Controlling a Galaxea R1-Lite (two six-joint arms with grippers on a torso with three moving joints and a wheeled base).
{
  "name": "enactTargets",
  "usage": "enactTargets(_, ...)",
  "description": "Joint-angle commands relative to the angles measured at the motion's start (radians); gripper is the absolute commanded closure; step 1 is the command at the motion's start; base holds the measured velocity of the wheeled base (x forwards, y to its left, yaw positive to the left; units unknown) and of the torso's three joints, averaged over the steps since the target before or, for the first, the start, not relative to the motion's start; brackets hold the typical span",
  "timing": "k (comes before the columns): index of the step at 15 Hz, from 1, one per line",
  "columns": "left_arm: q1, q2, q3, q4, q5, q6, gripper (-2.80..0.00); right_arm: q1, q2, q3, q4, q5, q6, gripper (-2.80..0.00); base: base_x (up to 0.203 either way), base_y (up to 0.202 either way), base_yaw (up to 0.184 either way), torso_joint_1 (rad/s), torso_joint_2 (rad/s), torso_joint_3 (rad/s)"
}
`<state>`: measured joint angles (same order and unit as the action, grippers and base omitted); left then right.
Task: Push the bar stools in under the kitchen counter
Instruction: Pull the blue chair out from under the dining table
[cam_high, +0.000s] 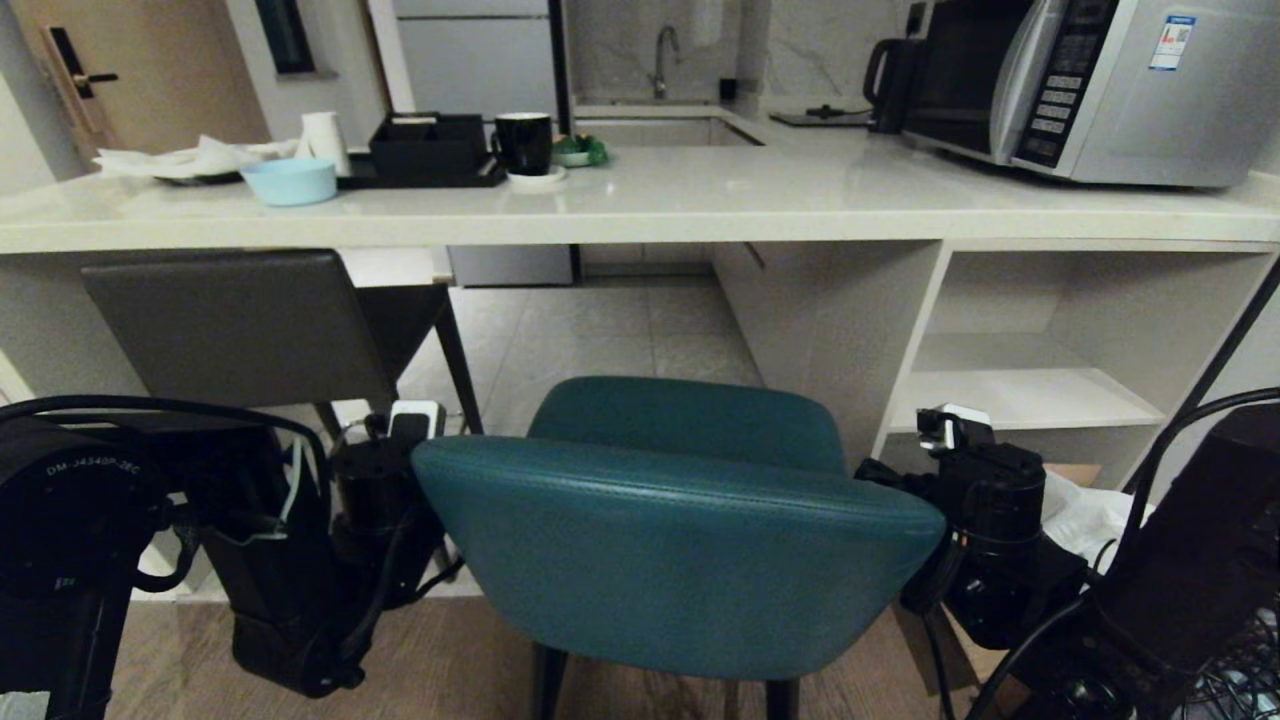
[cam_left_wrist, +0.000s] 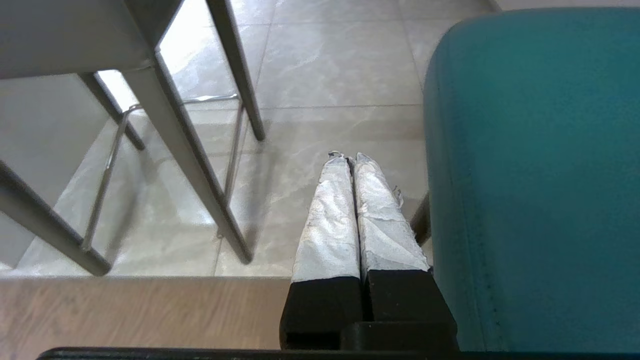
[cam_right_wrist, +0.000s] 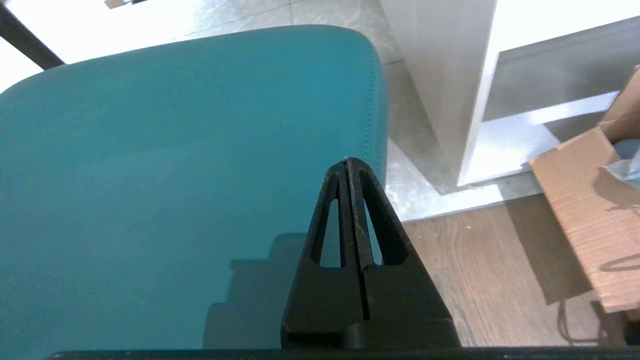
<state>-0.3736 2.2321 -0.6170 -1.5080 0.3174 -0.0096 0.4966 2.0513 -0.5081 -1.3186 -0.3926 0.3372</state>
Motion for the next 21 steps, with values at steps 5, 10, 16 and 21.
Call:
enactTargets(5,0.006,-0.037,0.05,-0.022,-0.001,-0.009,0.0,-0.051,-0.022,-0.049,-0.008,-0.004,-0.01,0.0,0.0,0.0,0.0,0.0,0.0,0.0)
enactTargets(10,0.015,-0.048,0.109,-0.022,-0.009,-0.01,0.0,-0.142,-0.097,-0.047,0.013,0.0,-0.014,0.0,0.0,0.0,0.0,0.0,0.0,0.0)
enactTargets(16,0.09,-0.071,0.018,-0.022,0.003,-0.009,0.0,-0.173,-0.122,-0.032,0.018,0.001,-0.016,0.0,0.0,0.0,0.0,0.0,0.0,0.0)
enactTargets(21,0.113,-0.133,0.095,-0.022,0.003,-0.012,0.0,-0.167,-0.21,0.085,0.018,0.007,-0.024,0.0,0.0,0.0,0.0,0.0,0.0,0.0)
